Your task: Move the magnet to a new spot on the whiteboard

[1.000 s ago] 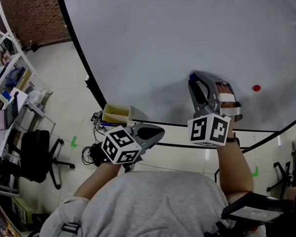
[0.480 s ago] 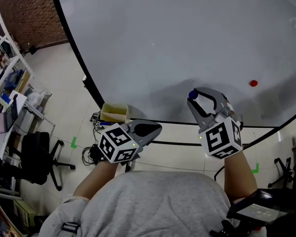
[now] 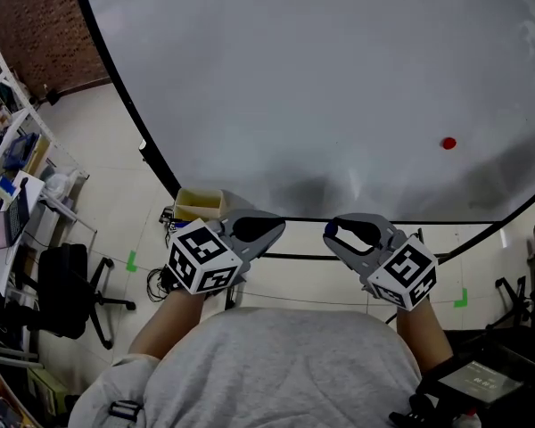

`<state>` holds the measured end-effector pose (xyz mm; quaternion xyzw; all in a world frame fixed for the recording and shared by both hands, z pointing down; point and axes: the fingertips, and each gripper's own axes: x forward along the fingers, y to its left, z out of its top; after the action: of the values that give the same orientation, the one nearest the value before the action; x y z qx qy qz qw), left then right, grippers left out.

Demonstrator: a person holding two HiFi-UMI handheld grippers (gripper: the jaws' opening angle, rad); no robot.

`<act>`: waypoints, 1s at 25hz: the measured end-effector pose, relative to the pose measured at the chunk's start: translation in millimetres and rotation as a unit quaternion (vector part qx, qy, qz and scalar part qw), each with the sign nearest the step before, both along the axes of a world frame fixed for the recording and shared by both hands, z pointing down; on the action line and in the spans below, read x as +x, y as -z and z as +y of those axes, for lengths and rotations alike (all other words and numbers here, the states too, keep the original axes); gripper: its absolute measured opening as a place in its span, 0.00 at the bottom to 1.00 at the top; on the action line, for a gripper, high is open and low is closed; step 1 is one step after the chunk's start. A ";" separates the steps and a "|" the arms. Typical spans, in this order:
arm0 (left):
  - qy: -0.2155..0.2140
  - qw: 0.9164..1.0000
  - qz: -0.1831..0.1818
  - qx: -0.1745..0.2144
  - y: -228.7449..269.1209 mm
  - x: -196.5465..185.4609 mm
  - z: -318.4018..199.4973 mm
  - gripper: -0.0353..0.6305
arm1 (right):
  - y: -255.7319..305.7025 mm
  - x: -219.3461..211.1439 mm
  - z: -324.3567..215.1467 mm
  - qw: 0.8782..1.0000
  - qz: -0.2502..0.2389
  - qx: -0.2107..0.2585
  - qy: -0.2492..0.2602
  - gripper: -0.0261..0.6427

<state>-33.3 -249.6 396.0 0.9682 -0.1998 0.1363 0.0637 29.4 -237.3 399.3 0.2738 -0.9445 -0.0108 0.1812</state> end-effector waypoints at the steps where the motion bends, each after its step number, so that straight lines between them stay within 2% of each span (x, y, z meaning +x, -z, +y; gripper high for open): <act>1: -0.001 1.000 0.000 -0.001 -1.2 0.4 0.6 0.03 | -2.8 -1.2 3.1 1.000 -0.011 -0.008 0.001 0.23; 7: -0.003 1.000 -0.005 -0.004 -5.0 2.5 2.6 0.03 | -19.5 -4.8 11.8 0.998 -0.044 -0.048 0.009 0.23; 14: -0.017 1.000 -0.008 0.002 -5.6 8.6 8.0 0.03 | -22.5 -5.9 12.4 0.998 -0.048 -0.050 0.011 0.23; 17: -0.010 1.000 -0.018 0.007 -7.8 8.7 6.7 0.03 | -21.5 -4.9 12.1 0.998 -0.048 -0.049 0.009 0.23; 21: -0.004 1.000 -0.002 -0.003 -5.9 6.9 3.9 0.03 | -21.1 -5.6 11.4 0.998 -0.049 -0.049 0.009 0.23; 25: -0.007 1.000 -0.003 -0.006 -6.8 7.7 5.0 0.03 | -21.7 -6.6 11.6 0.998 -0.047 -0.049 0.011 0.23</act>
<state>-25.6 -244.6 402.9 0.9688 -0.1924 0.1405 0.0683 22.7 -225.7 421.1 0.2541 -0.9545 0.0460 0.1491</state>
